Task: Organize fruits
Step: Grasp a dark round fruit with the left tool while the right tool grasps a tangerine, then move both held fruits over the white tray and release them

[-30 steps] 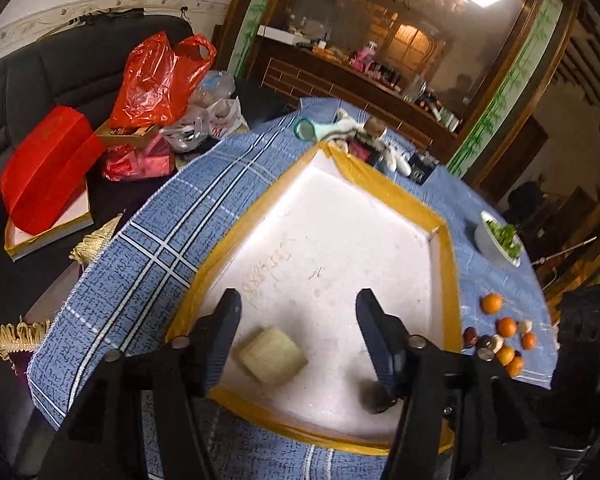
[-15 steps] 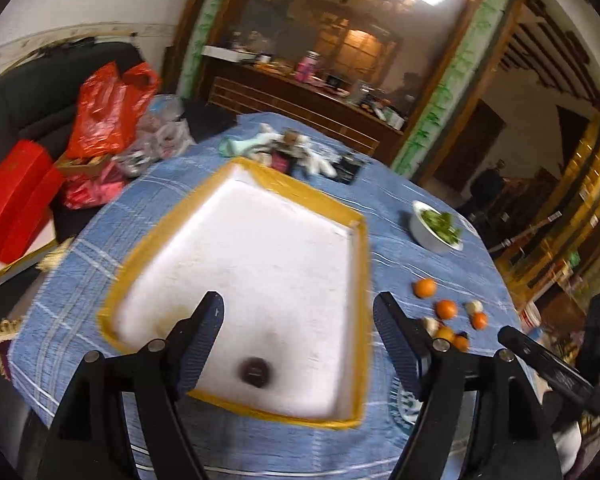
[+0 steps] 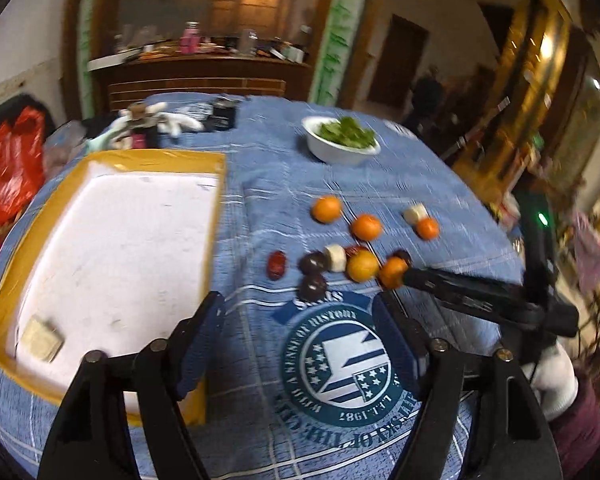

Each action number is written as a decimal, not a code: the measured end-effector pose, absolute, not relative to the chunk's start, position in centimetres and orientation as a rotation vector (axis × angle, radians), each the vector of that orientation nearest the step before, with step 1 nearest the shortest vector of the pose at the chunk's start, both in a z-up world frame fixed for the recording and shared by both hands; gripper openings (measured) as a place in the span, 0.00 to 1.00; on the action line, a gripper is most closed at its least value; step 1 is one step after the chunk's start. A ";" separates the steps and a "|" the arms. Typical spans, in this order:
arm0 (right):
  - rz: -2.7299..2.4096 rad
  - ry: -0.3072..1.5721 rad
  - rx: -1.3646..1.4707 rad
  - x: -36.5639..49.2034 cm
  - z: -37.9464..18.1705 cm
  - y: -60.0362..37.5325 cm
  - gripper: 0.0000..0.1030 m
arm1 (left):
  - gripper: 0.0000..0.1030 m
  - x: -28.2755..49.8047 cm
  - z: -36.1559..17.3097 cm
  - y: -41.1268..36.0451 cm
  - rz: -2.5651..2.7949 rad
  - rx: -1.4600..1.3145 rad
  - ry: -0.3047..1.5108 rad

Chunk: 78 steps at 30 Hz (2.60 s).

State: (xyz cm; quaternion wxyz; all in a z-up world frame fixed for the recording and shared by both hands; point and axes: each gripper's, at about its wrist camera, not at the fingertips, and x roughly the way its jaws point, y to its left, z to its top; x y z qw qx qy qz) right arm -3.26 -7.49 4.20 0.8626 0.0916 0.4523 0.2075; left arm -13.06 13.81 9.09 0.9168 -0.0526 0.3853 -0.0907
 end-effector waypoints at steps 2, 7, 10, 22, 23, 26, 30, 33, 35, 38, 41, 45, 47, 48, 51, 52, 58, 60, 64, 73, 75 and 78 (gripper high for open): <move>0.441 0.943 0.175 -2.9 3.6 -7.0 0.48 | 0.64 -12.3 8.3 12.5 -0.201 -0.067 0.815; 0.457 0.891 0.125 -2.8 3.3 -5.8 0.48 | 0.48 -9.0 5.7 10.8 -0.210 -0.017 0.895; 0.444 0.866 0.077 -3.5 3.0 -5.4 0.43 | 0.44 -7.5 4.3 10.2 -0.204 -0.007 0.931; 0.433 0.858 0.099 -3.3 3.0 -6.0 0.33 | 0.24 -4.7 1.7 8.9 -0.143 0.076 0.987; 0.434 0.857 0.101 -3.3 3.0 -6.0 0.33 | 0.24 -4.9 1.8 8.8 -0.149 0.069 0.984; 0.429 0.844 0.101 -3.5 3.2 -6.1 0.33 | 0.23 -6.1 2.5 9.4 -0.164 0.011 0.961; 0.424 0.815 0.088 -4.0 3.6 -6.1 0.33 | 0.24 -8.8 5.6 12.6 -0.143 -0.097 0.885; 0.435 0.790 0.096 -4.8 4.3 -6.3 0.32 | 0.24 -10.6 7.8 15.8 -0.097 -0.150 0.823; 0.447 0.789 0.115 -5.6 4.9 -6.5 0.32 | 0.24 -11.6 8.8 18.3 -0.065 -0.185 0.793; 0.508 0.797 0.173 -6.4 6.6 -6.1 0.33 | 0.24 -12.4 9.6 22.2 -0.010 -0.238 0.763; 0.610 0.815 0.217 -6.5 8.5 -3.9 0.33 | 0.24 -12.8 9.7 26.1 0.050 -0.299 0.748; 0.738 0.868 0.205 -5.9 10.0 2.1 0.33 | 0.24 -12.3 8.9 30.5 0.107 -0.357 0.765; 0.781 0.901 0.172 -5.5 9.9 5.9 0.33 | 0.24 -11.2 8.1 32.1 0.124 -0.354 0.797; 0.791 0.910 0.152 -5.4 9.7 7.5 0.33 | 0.24 -10.8 7.8 32.8 0.133 -0.352 0.809; 0.818 0.940 0.084 -5.1 9.0 12.4 0.33 | 0.24 -10.1 7.2 34.4 0.149 -0.362 0.834; 0.823 0.950 0.060 -5.0 8.7 14.1 0.34 | 0.24 -10.0 7.0 34.9 0.154 -0.378 0.836; 0.816 1.013 0.010 -4.5 5.9 18.5 0.42 | 0.54 -11.6 6.5 36.3 0.144 -0.468 0.822; 0.814 1.022 0.029 -4.5 5.5 18.7 0.49 | 0.58 -12.4 7.0 36.4 0.145 -0.484 0.799; 0.807 0.981 0.040 -5.4 6.5 17.3 0.54 | 0.66 -14.0 8.4 36.2 0.141 -0.531 0.758; 0.685 0.851 0.156 -9.2 8.4 4.5 0.67 | 0.81 -15.3 10.7 28.4 0.015 -0.451 0.748; 0.614 0.859 0.162 -9.2 7.6 0.3 0.67 | 0.81 -15.0 10.6 26.3 -0.013 -0.403 0.759; 0.440 0.887 0.160 -8.2 6.1 -6.8 0.66 | 0.81 -14.3 10.1 23.4 -0.045 -0.361 0.783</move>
